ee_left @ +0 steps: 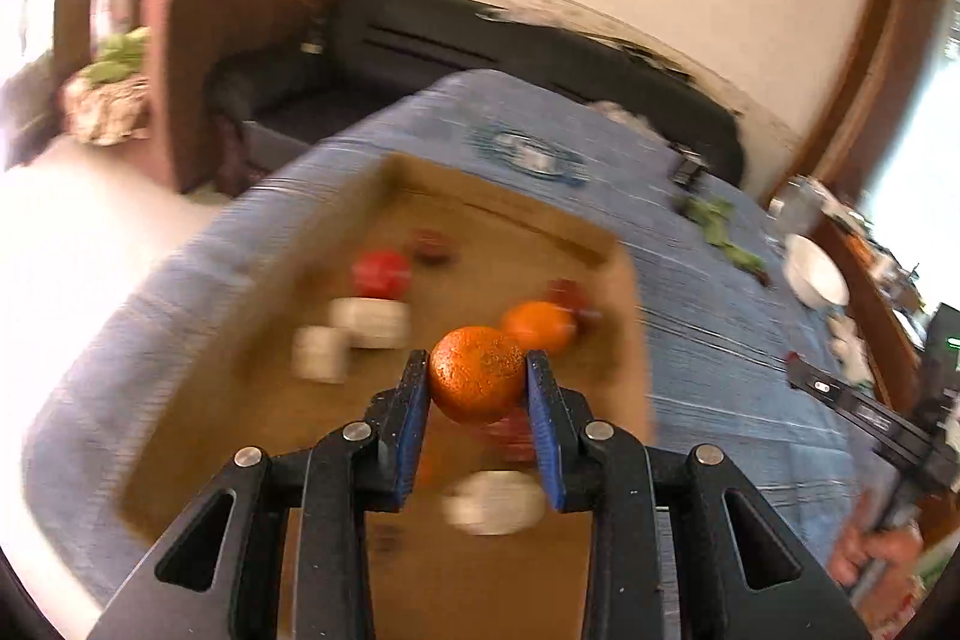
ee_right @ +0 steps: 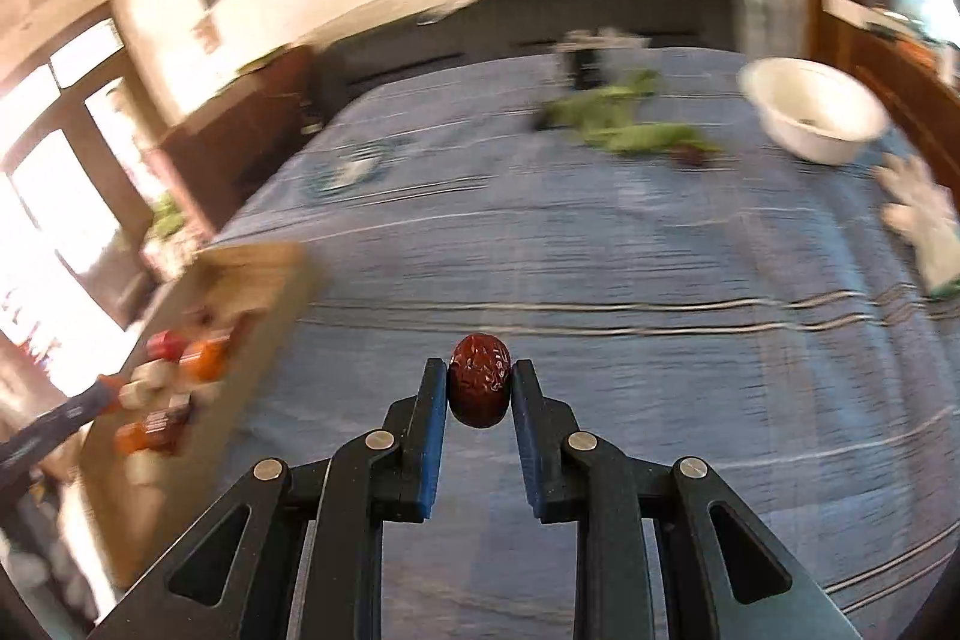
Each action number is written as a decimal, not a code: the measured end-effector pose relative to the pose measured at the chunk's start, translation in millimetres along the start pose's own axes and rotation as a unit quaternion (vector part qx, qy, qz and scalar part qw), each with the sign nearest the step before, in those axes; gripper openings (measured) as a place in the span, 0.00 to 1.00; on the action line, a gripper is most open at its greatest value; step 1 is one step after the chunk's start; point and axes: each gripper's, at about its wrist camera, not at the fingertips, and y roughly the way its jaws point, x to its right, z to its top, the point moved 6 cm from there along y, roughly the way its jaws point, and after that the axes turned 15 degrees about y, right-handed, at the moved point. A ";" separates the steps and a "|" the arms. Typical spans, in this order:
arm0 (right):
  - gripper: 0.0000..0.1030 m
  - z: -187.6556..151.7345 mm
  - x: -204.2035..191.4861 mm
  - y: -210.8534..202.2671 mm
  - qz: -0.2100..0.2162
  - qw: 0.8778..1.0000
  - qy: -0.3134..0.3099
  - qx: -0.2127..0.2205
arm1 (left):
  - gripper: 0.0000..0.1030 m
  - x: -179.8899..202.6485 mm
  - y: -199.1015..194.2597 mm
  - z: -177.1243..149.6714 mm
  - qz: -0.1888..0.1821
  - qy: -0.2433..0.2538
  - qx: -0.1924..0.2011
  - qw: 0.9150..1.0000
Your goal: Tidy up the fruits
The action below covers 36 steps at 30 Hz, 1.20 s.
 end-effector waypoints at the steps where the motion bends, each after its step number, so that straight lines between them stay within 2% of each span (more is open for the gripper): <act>1: 0.23 -7.8 -18.1 1.8 0.018 1.000 -0.009 -0.011 | 0.30 -10.7 -0.6 -2.9 0.014 -0.006 -0.003 1.000; 7: 0.24 -53.1 -101.2 14.4 0.082 0.992 -0.073 -0.060 | 0.30 -32.7 11.8 -16.6 0.032 -0.024 -0.030 0.999; 12: 0.24 -88.8 -140.4 29.9 0.082 0.985 -0.127 -0.084 | 0.30 -42.0 22.2 -25.5 0.030 -0.036 -0.046 0.998; 23: 0.24 -118.5 -158.0 59.7 0.044 0.977 -0.186 -0.097 | 0.31 -44.6 27.2 -33.3 0.027 -0.046 -0.052 0.997; 25: 0.24 -118.8 -158.0 59.1 0.040 0.976 -0.192 -0.091 | 0.33 -46.0 27.6 -34.5 0.023 -0.052 -0.053 0.997; 28: 0.24 -120.1 -160.5 58.6 0.036 0.976 -0.199 -0.086 | 0.44 -46.6 24.1 -32.9 0.022 -0.054 -0.047 0.997; 30: 0.30 -119.7 -161.3 59.6 0.035 0.975 -0.202 -0.083 | 0.53 -47.8 19.1 -31.0 0.019 -0.060 -0.039 0.997; 32: 0.40 -118.3 -160.7 58.9 0.037 0.976 -0.200 -0.081 | 0.56 -48.9 15.6 -29.5 0.020 -0.062 -0.034 0.997; 36: 0.42 -113.0 -158.9 49.0 0.043 0.979 -0.188 -0.069 | 0.57 -49.0 8.6 -26.6 0.019 -0.064 -0.028 0.997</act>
